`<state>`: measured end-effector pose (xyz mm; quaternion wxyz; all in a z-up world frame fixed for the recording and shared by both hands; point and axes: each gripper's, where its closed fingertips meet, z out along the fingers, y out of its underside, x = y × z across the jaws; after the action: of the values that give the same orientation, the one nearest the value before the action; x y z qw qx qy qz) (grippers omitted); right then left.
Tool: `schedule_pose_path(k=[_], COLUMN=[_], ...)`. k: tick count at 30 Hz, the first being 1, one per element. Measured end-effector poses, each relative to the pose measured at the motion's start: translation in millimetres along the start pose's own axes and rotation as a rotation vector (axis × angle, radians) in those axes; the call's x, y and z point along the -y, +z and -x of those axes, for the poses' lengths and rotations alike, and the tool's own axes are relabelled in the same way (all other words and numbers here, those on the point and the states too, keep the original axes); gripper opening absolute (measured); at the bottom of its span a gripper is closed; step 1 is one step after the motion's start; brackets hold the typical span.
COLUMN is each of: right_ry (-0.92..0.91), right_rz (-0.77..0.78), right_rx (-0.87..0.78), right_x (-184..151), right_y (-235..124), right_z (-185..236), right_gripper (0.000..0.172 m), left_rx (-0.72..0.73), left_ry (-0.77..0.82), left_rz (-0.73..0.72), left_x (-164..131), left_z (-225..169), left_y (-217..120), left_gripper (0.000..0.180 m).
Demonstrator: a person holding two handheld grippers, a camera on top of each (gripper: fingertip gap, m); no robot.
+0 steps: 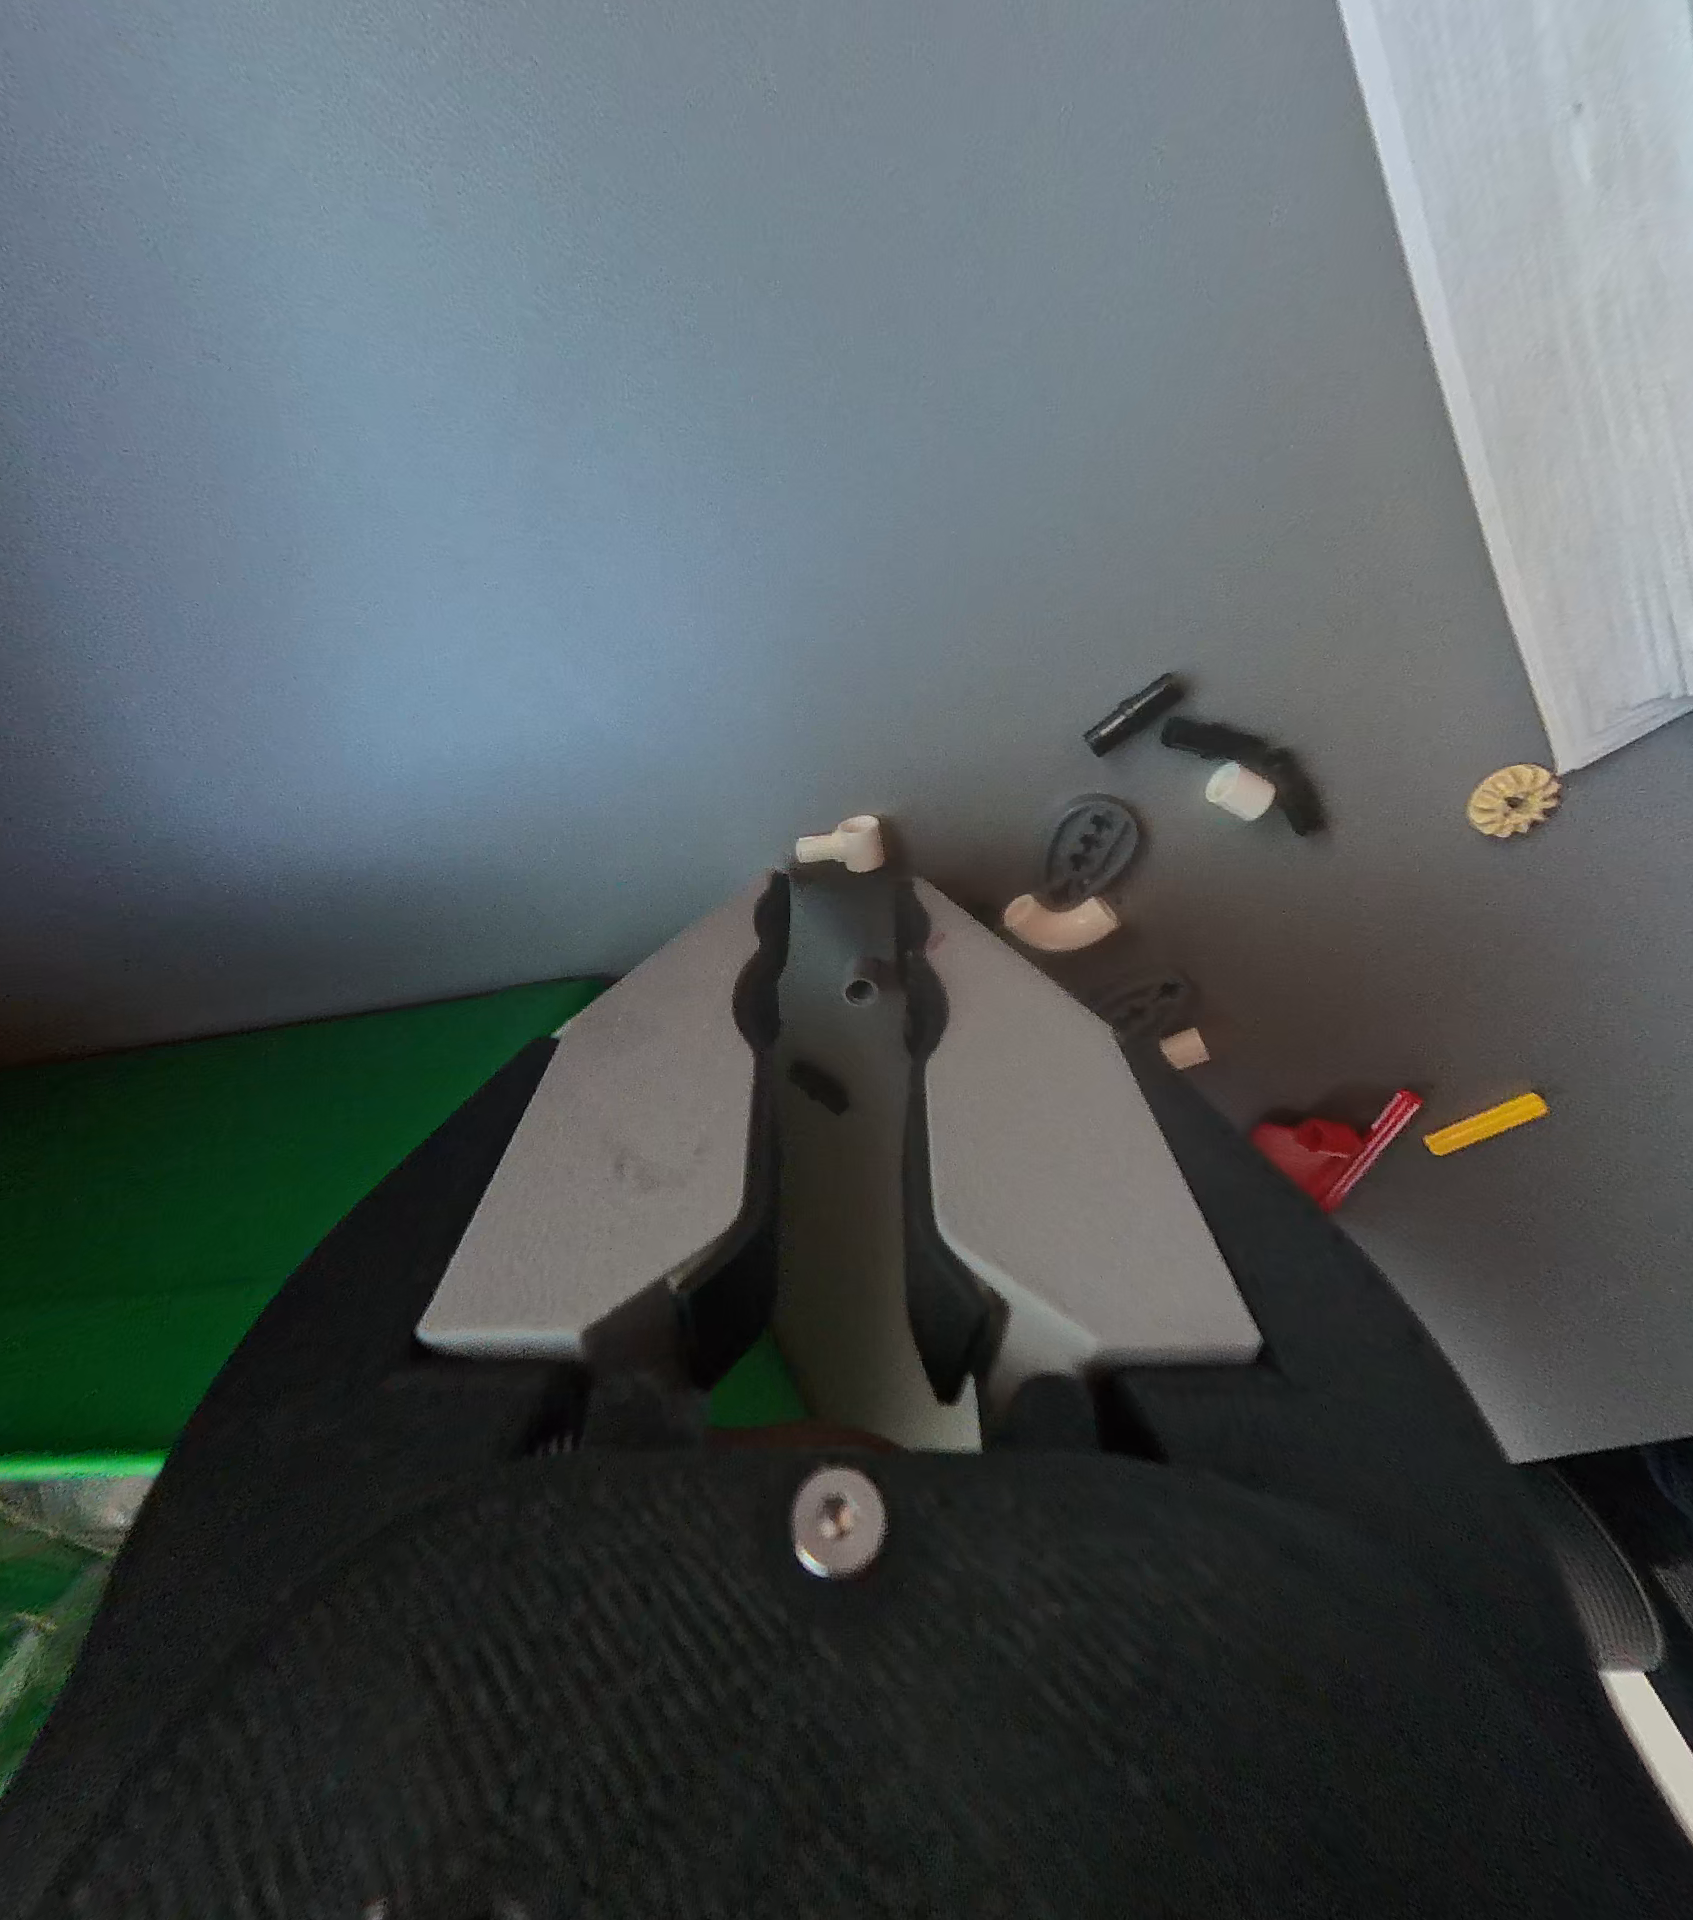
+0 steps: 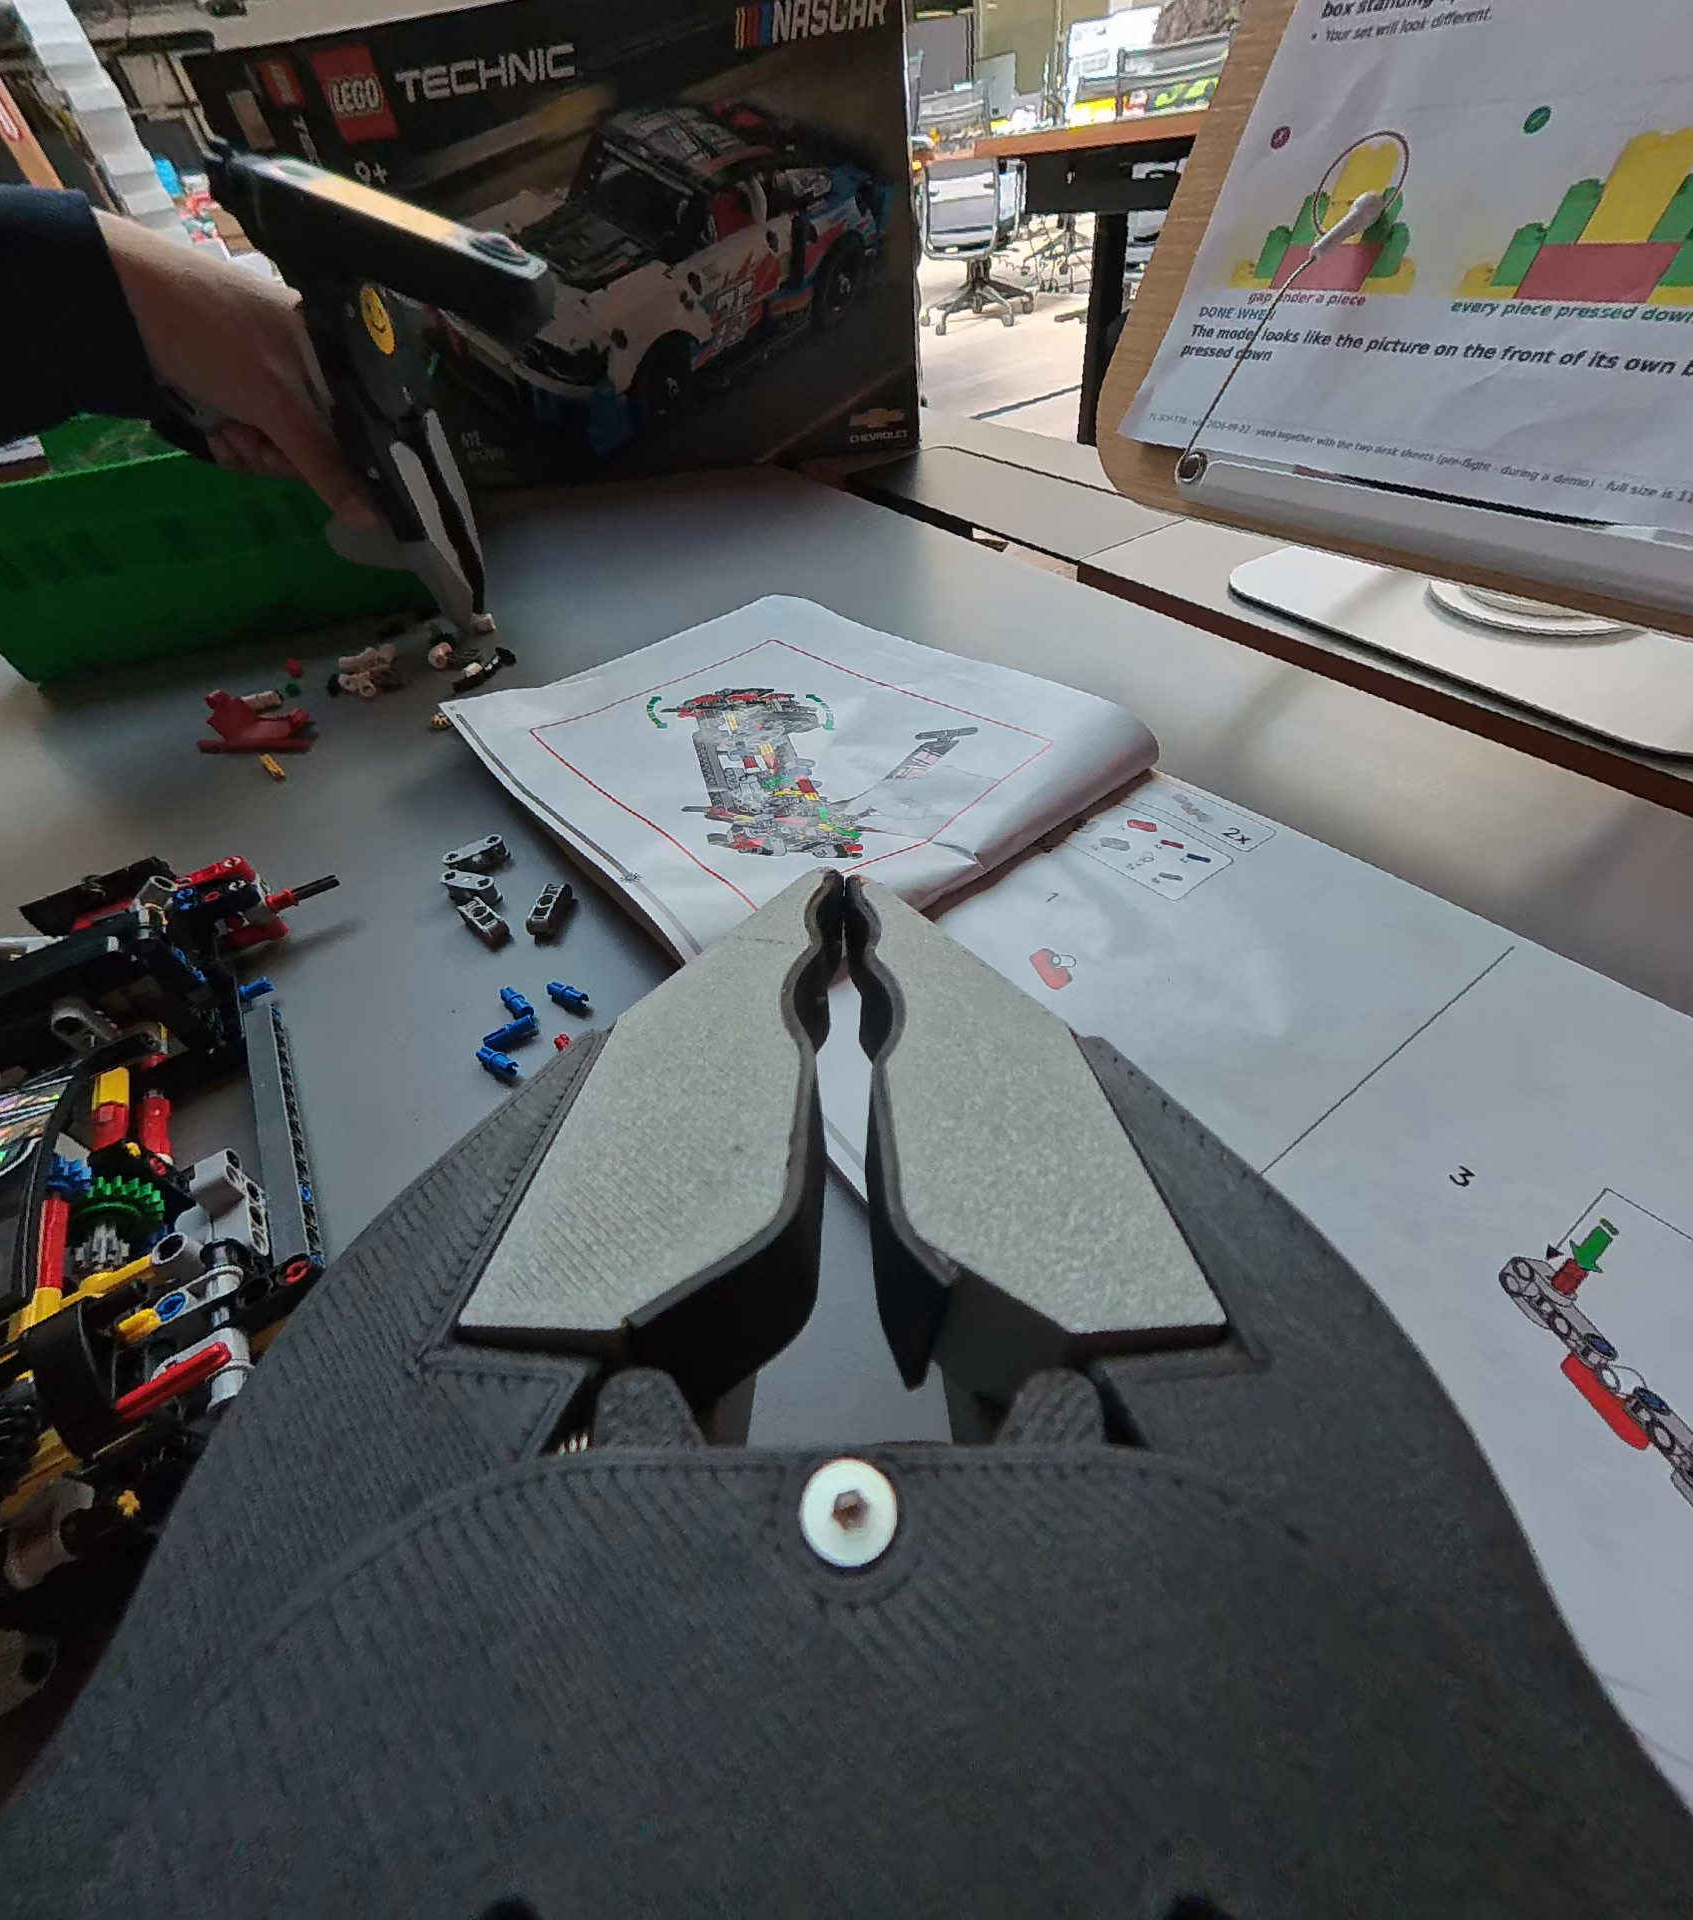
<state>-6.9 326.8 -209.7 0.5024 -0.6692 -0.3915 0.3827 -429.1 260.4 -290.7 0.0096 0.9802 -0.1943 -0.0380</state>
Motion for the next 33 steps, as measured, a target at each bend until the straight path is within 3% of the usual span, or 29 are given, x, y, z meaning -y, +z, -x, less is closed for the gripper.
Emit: schedule_pose_path(k=[14,20,24,27,33], right_ry=[0.001,-0.007,-0.006,-0.011,-0.015], right_rz=[-0.005,-0.001,-0.002,-0.001,-0.004], right_rx=[0.0,0.003,0.004,0.002,0.002], right_x=[1.4,1.3,1.4,1.4,2.7], right_y=[-1.0,-0.3,0.0,-0.1,-0.9], right_z=[-0.7,1.1,1.2,1.7,2.5], right_gripper=[0.0,0.0,0.0,0.0,0.0], left_rx=[0.003,0.016,-0.043,-0.084,-0.2], left_ry=[0.001,0.04,0.213,0.405,0.634], left_rz=[-0.018,-0.057,-0.132,-0.186,-0.218], left_x=[7.3,15.1,36.1,48.4,59.5], left_z=[-1.4,-13.4,-75.2,-146.0,-260.7], left_y=[2.5,-15.0,-40.1,-52.1,-44.7], left_gripper=[0.014,0.014,0.014,0.013,0.014])
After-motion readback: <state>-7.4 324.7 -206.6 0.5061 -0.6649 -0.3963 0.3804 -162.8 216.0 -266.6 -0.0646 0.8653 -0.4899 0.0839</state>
